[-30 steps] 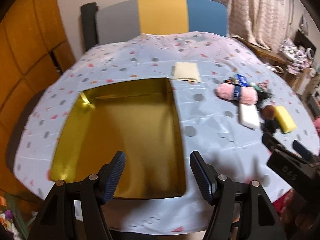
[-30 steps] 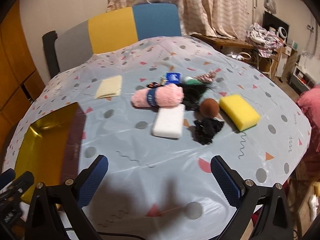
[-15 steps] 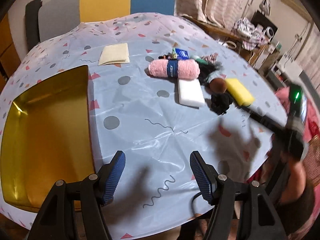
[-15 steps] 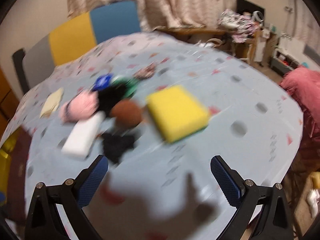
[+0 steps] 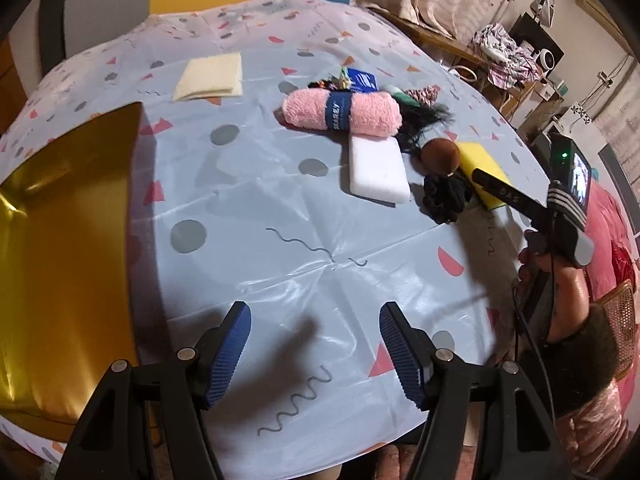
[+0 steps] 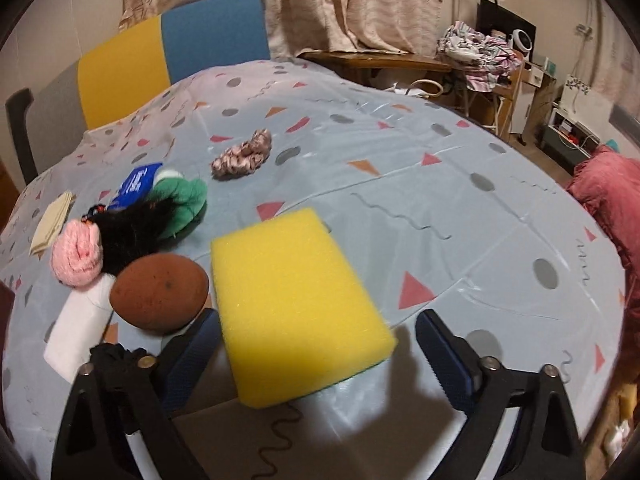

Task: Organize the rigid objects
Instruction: 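Grasp the white sponge with the left tool while the right tool grasps the yellow sponge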

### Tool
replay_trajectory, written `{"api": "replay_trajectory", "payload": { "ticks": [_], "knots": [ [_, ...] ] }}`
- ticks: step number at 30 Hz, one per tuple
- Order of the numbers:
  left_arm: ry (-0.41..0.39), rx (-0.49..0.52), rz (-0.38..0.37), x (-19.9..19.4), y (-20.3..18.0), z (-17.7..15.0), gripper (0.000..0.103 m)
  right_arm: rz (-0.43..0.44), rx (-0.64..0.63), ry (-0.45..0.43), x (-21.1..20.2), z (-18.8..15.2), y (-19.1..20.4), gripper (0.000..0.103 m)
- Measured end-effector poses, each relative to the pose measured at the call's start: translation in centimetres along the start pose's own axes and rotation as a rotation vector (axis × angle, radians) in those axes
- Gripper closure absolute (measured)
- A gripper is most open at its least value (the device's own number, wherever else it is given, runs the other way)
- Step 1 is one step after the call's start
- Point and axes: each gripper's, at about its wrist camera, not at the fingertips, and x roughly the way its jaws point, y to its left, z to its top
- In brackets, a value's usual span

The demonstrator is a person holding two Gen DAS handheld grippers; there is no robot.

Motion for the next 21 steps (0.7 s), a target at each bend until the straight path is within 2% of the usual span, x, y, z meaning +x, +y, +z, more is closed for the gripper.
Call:
{"api": "replay_trajectory", "payload": {
  "ticks": [1, 2, 6, 10, 12, 16, 19, 21],
  "knots": [
    [0.004, 0.009, -0.009, 0.3, -0.3, 0.3, 0.035, 0.004, 0.007, 0.007, 0.3, -0.2, 0.0, 0.022],
    [0.006, 0.019, -0.013, 0.6, -0.5, 0.6, 0.035, 0.012, 0.021, 0.011, 0.6, -0.5, 0.0, 0.024],
    [0.007, 0.060, -0.049, 1.9, -1.9, 2.4, 0.033, 0.040, 0.038, -0.024, 0.4, -0.9, 0.0, 0.024],
    [-0.011, 0.074, -0.072, 3.5, -3.2, 4.8, 0.025, 0.033, 0.038, -0.036, 0.4, -1.1, 0.2, 0.024],
    [-0.015, 0.084, -0.050, 4.8, -3.8, 6.1, 0.022, 0.023, 0.032, -0.039, 0.4, -1.2, 0.3, 0.024],
    [-0.030, 0.107, -0.017, 7.3, -4.9, 9.0, 0.021, 0.001, 0.019, -0.047, 0.5, -1.3, 0.6, 0.024],
    [-0.063, 0.163, 0.011, 8.7, -6.0, 10.4, 0.017, -0.007, 0.016, -0.051, 0.5, -1.4, 0.6, 0.024],
    [-0.047, 0.206, 0.022, 10.0, -6.7, 11.0, 0.017, -0.016, 0.012, -0.050, 0.6, -1.4, 0.7, 0.024]
  ]
}}
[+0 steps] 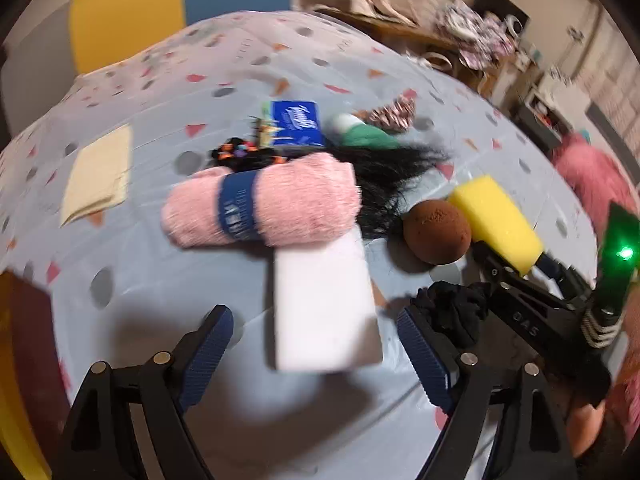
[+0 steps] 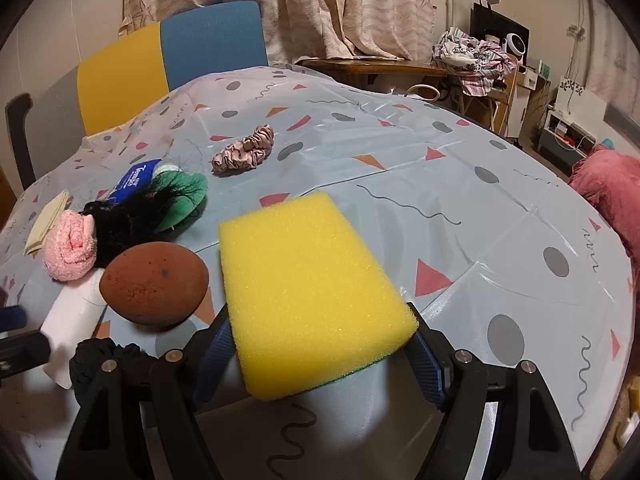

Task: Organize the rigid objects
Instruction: 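Grasp the white sponge with the left tool while the right tool grasps the yellow sponge, then carry the white sponge into the gold tray and open the left tool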

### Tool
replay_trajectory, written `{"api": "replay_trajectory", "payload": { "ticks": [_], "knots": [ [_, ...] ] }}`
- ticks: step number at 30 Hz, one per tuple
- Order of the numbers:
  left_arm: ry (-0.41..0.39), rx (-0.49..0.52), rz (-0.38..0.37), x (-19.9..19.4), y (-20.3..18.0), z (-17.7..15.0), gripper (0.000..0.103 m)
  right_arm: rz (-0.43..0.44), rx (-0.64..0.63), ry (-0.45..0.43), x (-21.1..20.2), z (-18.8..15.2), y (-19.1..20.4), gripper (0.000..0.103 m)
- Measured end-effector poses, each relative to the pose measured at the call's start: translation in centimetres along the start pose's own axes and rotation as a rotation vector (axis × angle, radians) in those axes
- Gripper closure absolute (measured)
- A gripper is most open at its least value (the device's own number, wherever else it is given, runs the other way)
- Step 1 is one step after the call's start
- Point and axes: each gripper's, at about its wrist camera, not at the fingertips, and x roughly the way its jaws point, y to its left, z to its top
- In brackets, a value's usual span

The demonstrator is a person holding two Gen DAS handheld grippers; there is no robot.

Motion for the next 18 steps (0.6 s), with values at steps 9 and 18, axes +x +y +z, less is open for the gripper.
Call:
{"api": "replay_trajectory", "payload": {
  "ticks": [9, 18],
  "knots": [
    [-0.006, 0.059, 0.053, 1.5, 0.0, -2.1, 0.045, -0.029, -0.015, -0.006, 0.1, -0.1, 0.3, 0.024],
    [-0.014, -0.021, -0.059, -1.6, 1.6, -6.6, 0.045, -0.047, -0.022, -0.006, 0.1, -0.1, 0.4, 0.024]
  ]
}}
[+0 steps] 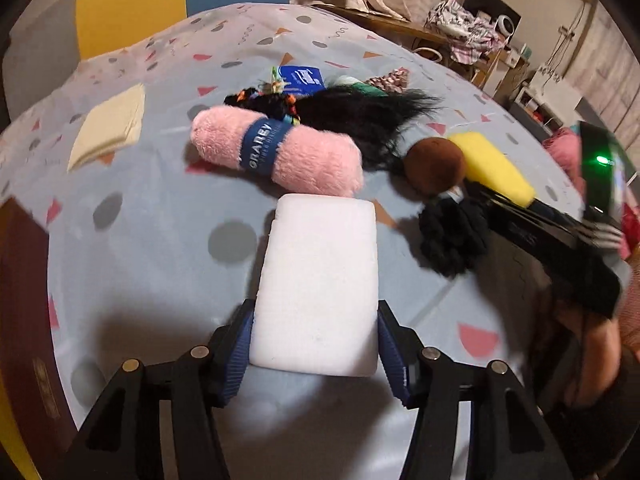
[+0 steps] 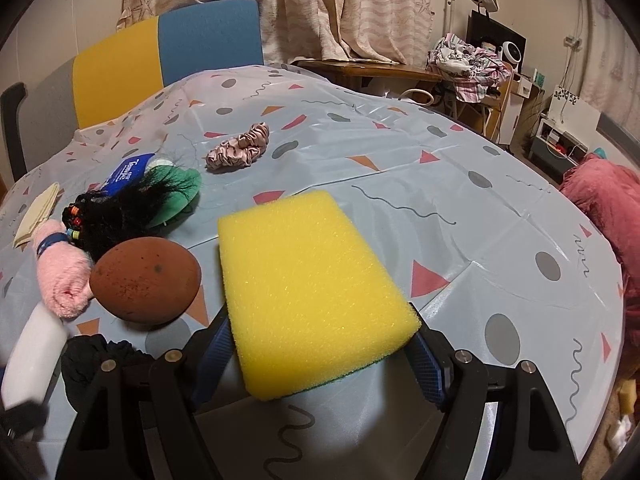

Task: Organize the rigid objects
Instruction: 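Carry the white sponge into the gold tray and open the left tool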

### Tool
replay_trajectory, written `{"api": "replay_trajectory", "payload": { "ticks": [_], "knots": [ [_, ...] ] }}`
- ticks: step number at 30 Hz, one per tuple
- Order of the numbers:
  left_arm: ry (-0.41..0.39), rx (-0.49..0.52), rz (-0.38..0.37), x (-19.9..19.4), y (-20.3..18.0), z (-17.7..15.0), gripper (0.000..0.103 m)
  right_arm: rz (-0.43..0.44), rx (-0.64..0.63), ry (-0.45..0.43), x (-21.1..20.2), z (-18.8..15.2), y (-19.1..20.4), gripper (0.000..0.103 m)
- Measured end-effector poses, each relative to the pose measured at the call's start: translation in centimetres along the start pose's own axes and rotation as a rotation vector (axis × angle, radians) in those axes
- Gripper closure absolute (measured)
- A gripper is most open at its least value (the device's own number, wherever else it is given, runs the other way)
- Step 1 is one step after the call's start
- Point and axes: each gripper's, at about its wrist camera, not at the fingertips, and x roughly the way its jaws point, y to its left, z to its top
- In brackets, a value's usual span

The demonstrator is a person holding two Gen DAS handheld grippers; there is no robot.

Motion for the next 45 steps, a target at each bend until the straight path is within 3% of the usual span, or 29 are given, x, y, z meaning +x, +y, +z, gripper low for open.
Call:
{"api": "replay_trajectory", "payload": {
  "ticks": [7, 15, 24, 32, 37, 43, 45],
  "knots": [
    [-0.040, -0.073, -0.056, -3.4, 1.4, -3.6, 0.047, -0.023, 0.002, -0.007, -0.1, 0.0, 0.0, 0.025],
    [-0.169, -0.136, -0.022, -9.4, 5.0, -5.1, 0.047, -0.067, -0.006, -0.029, -0.7, -0.1, 0.2, 0.026],
    [-0.241, -0.331, 0.073, -14.6, 15.8, -6.5, 0.047, -0.106, -0.036, -0.068, -1.7, 0.0, 0.7, 0.026],
    [-0.155, -0.466, 0.192, -14.0, 25.7, -7.7, 0.047, -0.124, -0.012, -0.087, -3.8, 0.6, 0.3, 0.026],
    [-0.071, -0.533, 0.226, -12.3, 30.2, -8.0, 0.046, -0.064, 0.040, -0.148, -8.3, 1.0, 0.9, 0.026],
    [-0.038, -0.574, 0.305, -11.1, 33.9, -7.8, 0.046, 0.116, 0.036, -0.204, -13.8, 1.0, 4.6, 0.026],
    [-0.048, -0.585, 0.297, -11.4, 34.5, -7.6, 0.043, 0.187, 0.005, -0.210, -15.3, 0.8, 6.9, 0.026]
  ]
}}
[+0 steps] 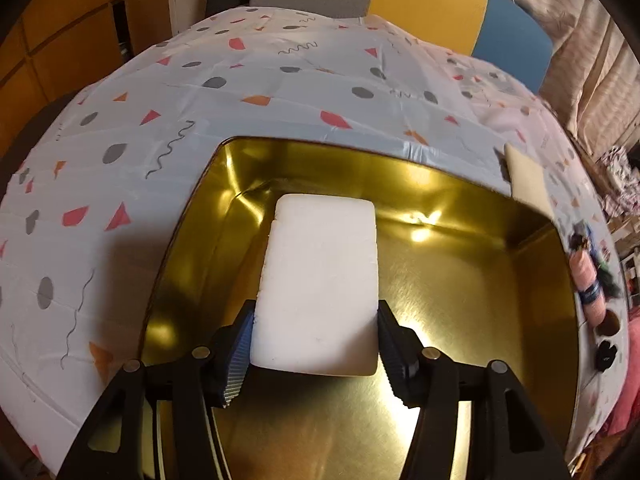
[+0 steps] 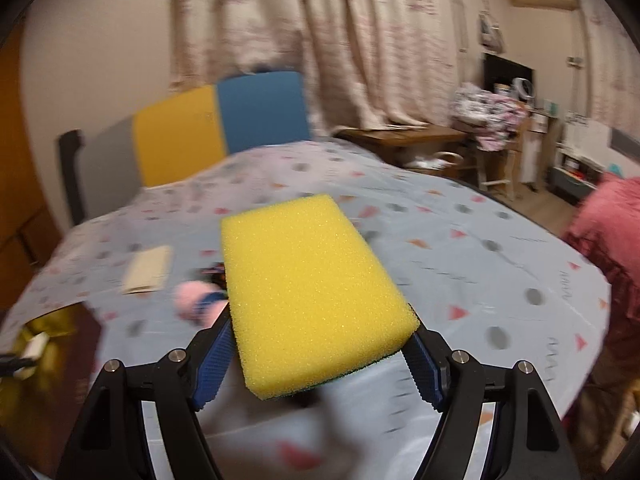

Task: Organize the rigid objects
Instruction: 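Carry the white sponge into the gold tray and open the left tool, then lower the yellow sponge beside the white sponge and open the right tool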

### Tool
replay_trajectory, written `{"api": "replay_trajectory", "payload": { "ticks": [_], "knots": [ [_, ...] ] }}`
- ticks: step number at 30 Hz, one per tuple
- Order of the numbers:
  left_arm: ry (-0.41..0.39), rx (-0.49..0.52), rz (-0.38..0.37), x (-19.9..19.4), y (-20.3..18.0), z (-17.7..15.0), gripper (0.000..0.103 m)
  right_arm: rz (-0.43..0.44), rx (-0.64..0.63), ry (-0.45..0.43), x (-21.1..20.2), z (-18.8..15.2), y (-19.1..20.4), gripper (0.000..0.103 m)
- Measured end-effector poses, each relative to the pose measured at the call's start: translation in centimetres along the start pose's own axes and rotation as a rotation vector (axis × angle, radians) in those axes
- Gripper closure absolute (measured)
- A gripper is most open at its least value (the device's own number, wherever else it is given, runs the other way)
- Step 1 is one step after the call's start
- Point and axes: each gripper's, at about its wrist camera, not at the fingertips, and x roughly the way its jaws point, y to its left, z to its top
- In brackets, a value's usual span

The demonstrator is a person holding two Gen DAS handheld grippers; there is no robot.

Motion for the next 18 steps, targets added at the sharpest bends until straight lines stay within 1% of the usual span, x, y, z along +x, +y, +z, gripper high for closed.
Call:
{"api": "replay_trajectory", "payload": {
  "ticks": [1, 3, 5, 7, 9, 12, 15, 18],
  "knots": [
    [-0.002, -0.008, 0.000, 0.0, 0.1, 0.2, 0.044, 0.029, -0.015, 0.000, -0.3, 0.0, 1.1, 0.026],
    [-0.002, -0.013, 0.003, -0.3, 0.1, 0.2, 0.040, 0.100, -0.043, 0.015, -0.6, -0.1, 3.6, 0.026],
    [-0.019, -0.006, 0.024, -0.9, 0.0, -0.1, 0.030, 0.170, -0.064, 0.044, -0.6, -0.6, 6.0, 0.026],
    [-0.038, -0.014, 0.018, -1.7, 0.2, -0.3, 0.029, 0.225, -0.084, 0.067, -0.5, -0.9, 8.0, 0.026],
    [-0.059, -0.034, -0.017, -2.6, 0.7, -0.6, 0.028, 0.278, -0.109, 0.093, -0.5, -1.5, 10.2, 0.026],
    [-0.120, -0.070, -0.036, -4.5, 1.6, -1.4, 0.028, 0.360, -0.121, 0.140, -0.5, -2.5, 13.1, 0.026],
    [-0.175, -0.093, -0.079, -6.4, 2.0, -2.9, 0.028, 0.436, -0.141, 0.188, -0.4, -3.3, 16.2, 0.026],
    [-0.211, -0.099, -0.088, -7.8, 1.8, -4.7, 0.028, 0.483, -0.191, 0.231, -0.1, -3.9, 19.8, 0.026]
  ]
}}
